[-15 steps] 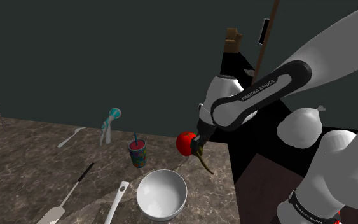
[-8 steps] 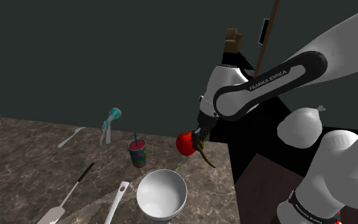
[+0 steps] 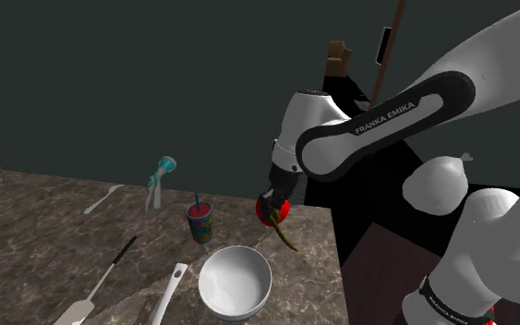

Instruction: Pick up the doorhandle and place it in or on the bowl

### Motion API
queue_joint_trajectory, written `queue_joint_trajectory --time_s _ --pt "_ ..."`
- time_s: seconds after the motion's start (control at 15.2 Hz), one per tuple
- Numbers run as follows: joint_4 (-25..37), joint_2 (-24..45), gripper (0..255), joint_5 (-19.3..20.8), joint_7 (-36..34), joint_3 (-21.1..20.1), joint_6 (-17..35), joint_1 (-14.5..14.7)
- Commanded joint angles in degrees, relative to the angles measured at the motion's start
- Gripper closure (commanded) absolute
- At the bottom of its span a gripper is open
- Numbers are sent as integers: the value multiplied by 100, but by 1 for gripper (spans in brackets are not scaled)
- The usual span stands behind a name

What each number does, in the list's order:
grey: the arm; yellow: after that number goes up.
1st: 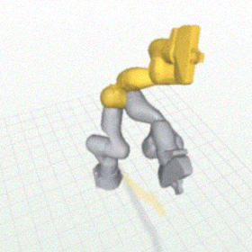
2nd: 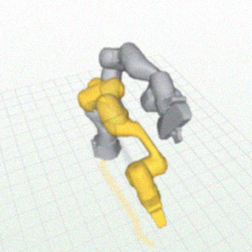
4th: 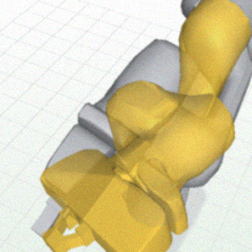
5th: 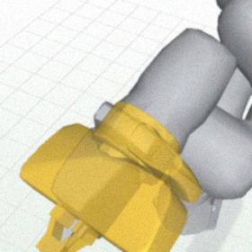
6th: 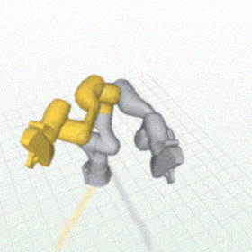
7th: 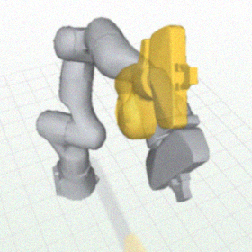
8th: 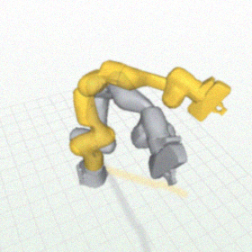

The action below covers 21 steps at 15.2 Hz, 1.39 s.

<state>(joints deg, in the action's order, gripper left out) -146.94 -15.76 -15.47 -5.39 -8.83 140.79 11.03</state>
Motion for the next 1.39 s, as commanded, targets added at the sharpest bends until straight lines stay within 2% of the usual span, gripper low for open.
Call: queue_joint_trajectory --time_s 0.0,0.26,0.59,1.32 --pt "208 198 255 39 -360 -227 42 96" --pt "720 676 255 243 -1044 -615 95 234" --pt "1490 1360 255 698 -1954 -1017 80 404" --pt "1269 1937 255 898 -2080 -1037 863 443"
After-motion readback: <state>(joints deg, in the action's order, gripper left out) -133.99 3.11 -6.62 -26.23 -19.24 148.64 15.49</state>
